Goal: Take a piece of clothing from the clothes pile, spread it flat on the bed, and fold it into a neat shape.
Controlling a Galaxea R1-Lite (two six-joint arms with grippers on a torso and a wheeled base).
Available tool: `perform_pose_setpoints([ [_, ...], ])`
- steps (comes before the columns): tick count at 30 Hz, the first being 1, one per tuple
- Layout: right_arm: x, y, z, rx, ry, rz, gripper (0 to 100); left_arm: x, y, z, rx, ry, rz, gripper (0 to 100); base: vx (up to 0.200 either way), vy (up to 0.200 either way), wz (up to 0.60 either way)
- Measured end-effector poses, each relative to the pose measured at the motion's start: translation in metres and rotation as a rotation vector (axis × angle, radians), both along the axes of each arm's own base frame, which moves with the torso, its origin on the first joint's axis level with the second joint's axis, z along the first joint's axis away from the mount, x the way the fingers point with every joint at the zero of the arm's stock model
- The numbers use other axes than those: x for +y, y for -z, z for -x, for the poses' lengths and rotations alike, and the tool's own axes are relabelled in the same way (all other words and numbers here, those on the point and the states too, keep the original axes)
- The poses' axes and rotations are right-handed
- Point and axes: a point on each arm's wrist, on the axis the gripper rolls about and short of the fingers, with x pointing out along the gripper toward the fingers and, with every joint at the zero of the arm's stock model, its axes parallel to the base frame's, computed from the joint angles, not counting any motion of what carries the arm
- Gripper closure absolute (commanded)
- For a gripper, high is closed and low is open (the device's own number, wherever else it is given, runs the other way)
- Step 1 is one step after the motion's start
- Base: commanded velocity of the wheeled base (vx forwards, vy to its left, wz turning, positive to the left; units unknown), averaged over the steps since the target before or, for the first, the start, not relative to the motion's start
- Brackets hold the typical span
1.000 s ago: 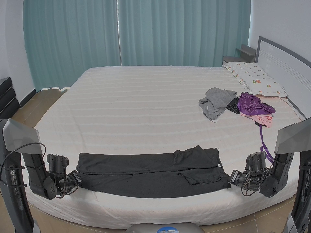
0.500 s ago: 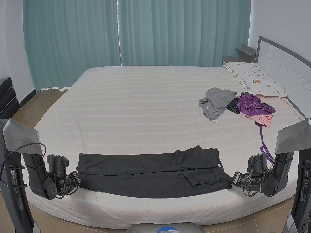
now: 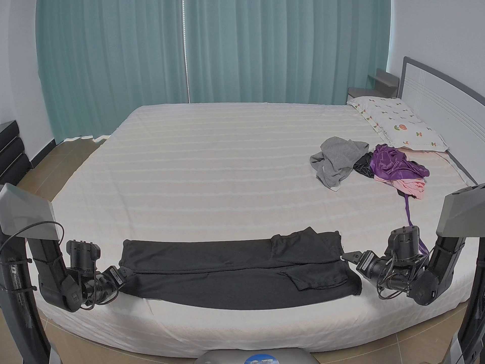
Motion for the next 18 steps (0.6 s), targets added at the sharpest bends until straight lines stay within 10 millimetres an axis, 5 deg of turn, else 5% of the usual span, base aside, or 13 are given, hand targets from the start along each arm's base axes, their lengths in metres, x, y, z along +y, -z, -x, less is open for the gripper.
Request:
perform_pose_setpoints([
  [8, 0.041, -0.007, 0.007, 0.017, -0.041, -0.128, 0, 0.005, -0.024, 0.003, -0.083, -0.014, 0.115, 0, 0.0, 0.0, 0.0],
  [18, 0.063, 0.016, -0.001, 0.045, -0.046, -0.091, 0, 0.005, -0.031, -0.002, -0.121, -0.013, 0.188, 0, 0.0, 0.0, 0.0],
])
